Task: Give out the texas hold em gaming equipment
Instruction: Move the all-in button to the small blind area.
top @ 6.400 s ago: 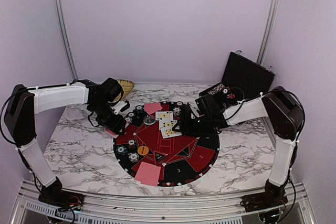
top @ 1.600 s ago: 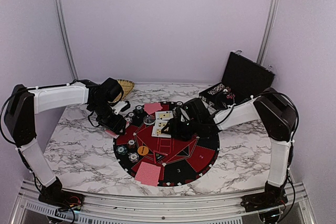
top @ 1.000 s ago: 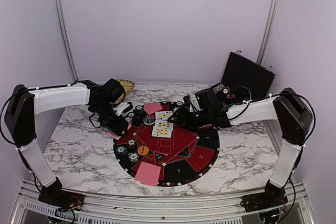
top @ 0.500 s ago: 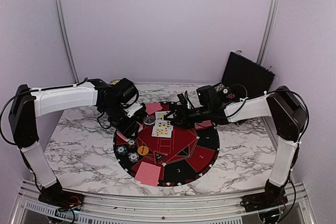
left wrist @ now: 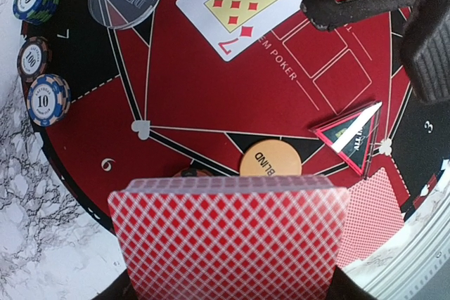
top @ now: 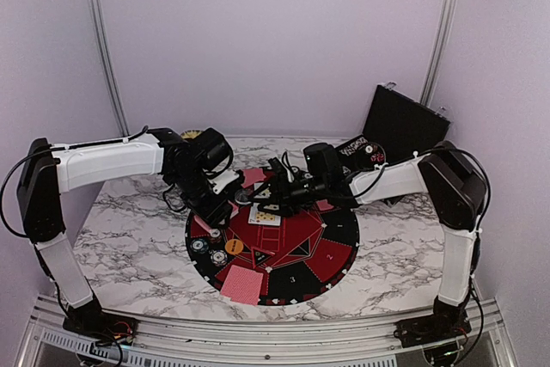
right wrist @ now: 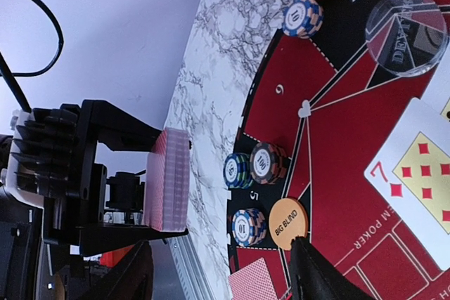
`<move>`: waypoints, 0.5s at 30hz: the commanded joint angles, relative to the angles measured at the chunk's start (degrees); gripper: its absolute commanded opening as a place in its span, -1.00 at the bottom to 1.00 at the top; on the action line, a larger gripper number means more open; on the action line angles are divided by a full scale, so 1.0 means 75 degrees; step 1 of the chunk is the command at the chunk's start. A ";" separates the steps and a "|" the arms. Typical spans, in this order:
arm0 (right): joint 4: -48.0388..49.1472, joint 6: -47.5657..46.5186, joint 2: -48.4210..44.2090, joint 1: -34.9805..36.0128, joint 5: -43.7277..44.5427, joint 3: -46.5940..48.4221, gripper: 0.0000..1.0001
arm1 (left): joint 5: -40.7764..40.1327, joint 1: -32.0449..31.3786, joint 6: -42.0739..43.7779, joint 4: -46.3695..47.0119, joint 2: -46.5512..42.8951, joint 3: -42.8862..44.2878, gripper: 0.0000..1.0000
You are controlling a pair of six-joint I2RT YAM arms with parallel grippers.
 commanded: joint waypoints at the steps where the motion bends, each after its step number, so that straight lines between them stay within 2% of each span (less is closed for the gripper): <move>1: -0.0642 -0.0596 -0.0257 0.0106 0.0708 0.0128 0.29 | -0.0176 -0.0035 -0.0001 -0.0199 0.0009 0.0201 -0.51; 8: -0.2862 -0.2659 -0.0939 0.0906 0.3089 0.0091 0.31 | -0.0256 0.0095 -0.0001 -0.0199 -0.0069 0.0132 -0.51; 15: -0.4368 -0.3852 -0.0816 0.2018 0.5594 0.0499 0.40 | -0.0225 0.0299 0.0020 -0.0199 -0.0131 0.0088 -0.51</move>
